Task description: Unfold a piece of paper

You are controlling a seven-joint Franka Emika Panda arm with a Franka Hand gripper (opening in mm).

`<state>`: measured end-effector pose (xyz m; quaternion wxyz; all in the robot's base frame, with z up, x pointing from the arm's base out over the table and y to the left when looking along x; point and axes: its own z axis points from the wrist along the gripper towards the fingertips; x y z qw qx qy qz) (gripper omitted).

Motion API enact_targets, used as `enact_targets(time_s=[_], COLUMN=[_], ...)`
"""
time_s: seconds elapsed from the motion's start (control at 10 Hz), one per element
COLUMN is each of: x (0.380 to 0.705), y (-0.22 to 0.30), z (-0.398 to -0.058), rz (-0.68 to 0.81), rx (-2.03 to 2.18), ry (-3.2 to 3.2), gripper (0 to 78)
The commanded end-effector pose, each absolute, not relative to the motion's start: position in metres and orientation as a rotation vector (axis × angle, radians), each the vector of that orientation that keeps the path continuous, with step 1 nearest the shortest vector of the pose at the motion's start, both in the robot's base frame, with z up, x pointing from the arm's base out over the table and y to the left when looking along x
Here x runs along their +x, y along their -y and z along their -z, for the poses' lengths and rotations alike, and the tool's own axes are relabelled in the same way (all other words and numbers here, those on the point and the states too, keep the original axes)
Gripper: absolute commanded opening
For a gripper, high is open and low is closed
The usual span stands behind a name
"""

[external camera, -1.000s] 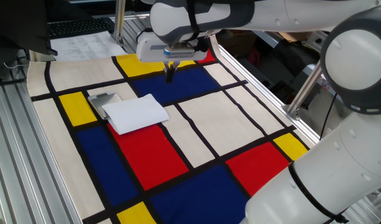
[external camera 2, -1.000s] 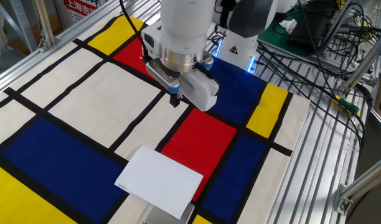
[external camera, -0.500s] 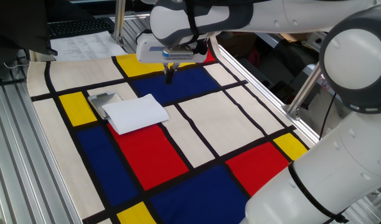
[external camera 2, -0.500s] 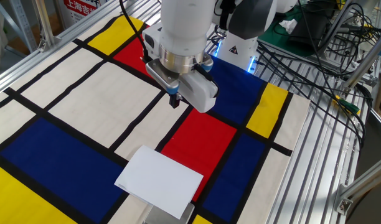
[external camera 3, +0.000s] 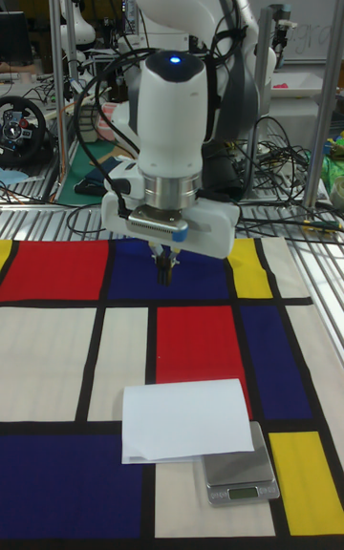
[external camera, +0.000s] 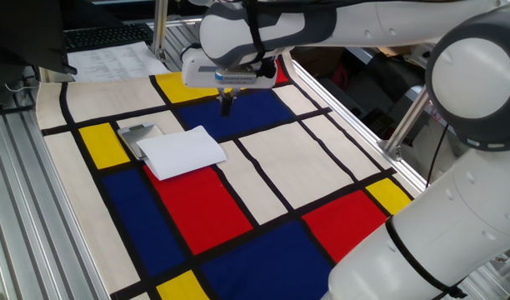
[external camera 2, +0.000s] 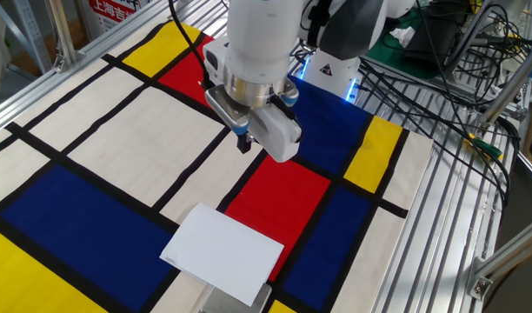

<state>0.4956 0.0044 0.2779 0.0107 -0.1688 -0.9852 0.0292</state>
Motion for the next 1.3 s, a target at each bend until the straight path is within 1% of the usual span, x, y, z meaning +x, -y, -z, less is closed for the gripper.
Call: enact_targets(time_s=[0.1,0.5,0.6,1.3], x=[0.486,0.488,0.488,0.486], y=[-0.008,-0.008,-0.008,-0.019], z=[-0.266,-0.268,-0.269,-0.277], rz=[-0.136,-0.133,-0.113,-0.103], rx=[-0.836,-0.986,-0.998,-1.007], ry=[3.005,2.95,2.949,2.968], gripper=[0.0,0.0,0.0,0.0])
